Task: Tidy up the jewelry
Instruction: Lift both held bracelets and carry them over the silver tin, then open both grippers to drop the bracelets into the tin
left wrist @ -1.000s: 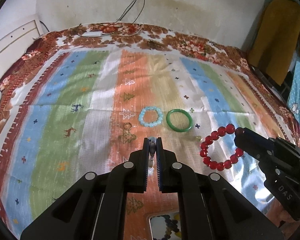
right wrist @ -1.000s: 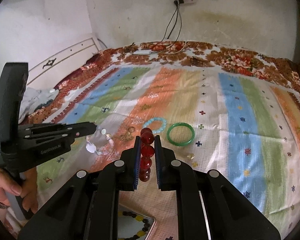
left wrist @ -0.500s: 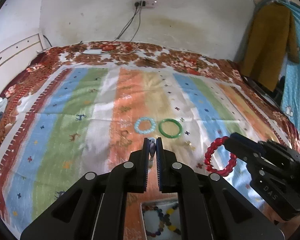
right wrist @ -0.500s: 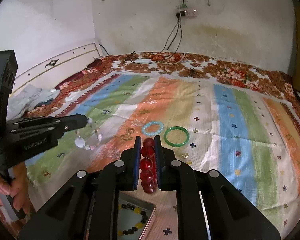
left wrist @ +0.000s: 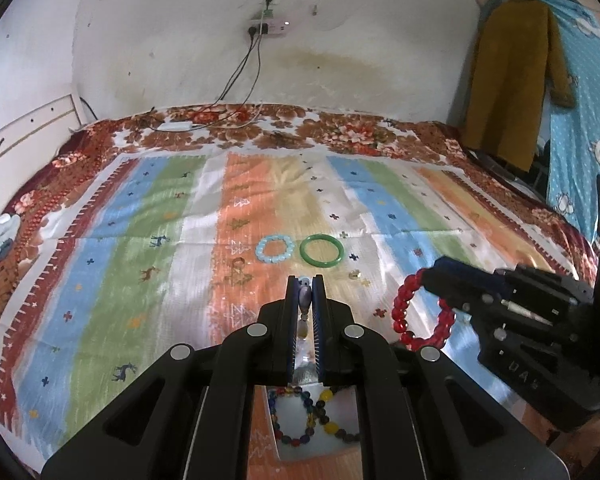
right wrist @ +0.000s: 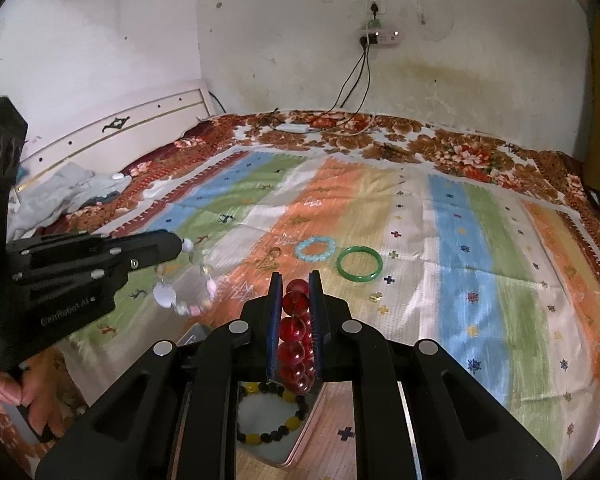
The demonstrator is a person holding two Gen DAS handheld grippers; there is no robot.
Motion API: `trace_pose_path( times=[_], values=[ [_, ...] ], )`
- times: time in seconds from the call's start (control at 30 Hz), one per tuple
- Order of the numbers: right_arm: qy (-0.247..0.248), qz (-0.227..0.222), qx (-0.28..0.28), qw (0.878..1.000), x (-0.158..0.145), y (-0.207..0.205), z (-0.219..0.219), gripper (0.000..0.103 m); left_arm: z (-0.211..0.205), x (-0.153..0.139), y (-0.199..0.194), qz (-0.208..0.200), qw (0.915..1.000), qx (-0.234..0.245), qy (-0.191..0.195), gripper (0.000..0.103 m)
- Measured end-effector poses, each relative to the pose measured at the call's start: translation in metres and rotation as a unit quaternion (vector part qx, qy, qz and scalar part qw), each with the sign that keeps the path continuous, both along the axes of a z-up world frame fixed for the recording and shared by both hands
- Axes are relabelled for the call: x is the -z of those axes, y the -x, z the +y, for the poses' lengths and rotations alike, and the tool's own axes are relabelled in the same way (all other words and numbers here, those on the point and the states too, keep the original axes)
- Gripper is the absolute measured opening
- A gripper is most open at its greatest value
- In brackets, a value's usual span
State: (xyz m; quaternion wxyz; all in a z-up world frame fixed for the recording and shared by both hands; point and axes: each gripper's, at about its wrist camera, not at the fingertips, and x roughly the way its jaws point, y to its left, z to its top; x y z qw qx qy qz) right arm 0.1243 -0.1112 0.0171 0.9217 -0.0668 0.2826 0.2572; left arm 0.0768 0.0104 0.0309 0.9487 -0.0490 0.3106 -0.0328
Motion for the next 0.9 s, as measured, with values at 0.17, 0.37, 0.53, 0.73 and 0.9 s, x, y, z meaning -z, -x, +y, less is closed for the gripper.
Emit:
trace_pose_path(
  times=[0.17,0.37,0.53,0.73,0.9],
  values=[
    [0.008,-0.015,-0.008,1.0,-0.003,0.017,0.0,0.014,-0.005,0.004,0.012,0.003,1.0,0.008,0.002,0.006],
    [0.005,-0.01,-0.017,1.0,0.0,0.03,-0.002,0.014,-0.008,0.005,0.029,-0.003,0.9998,0.019,0.003,0.006],
    [0.0,-0.002,-0.021,1.0,0.002,0.035,-0.005,0.014,-0.009,0.005,0.036,-0.006,0.9998,0.02,0.006,0.006],
    [-0.001,0.007,-0.028,1.0,0.005,0.042,-0.005,0.014,-0.01,0.008,0.039,-0.004,0.9997,0.024,0.003,0.006],
    [0.001,0.029,-0.031,0.999,0.012,0.041,-0.004,0.014,-0.013,0.013,0.036,0.008,0.9998,0.015,-0.005,0.007]
  ],
)
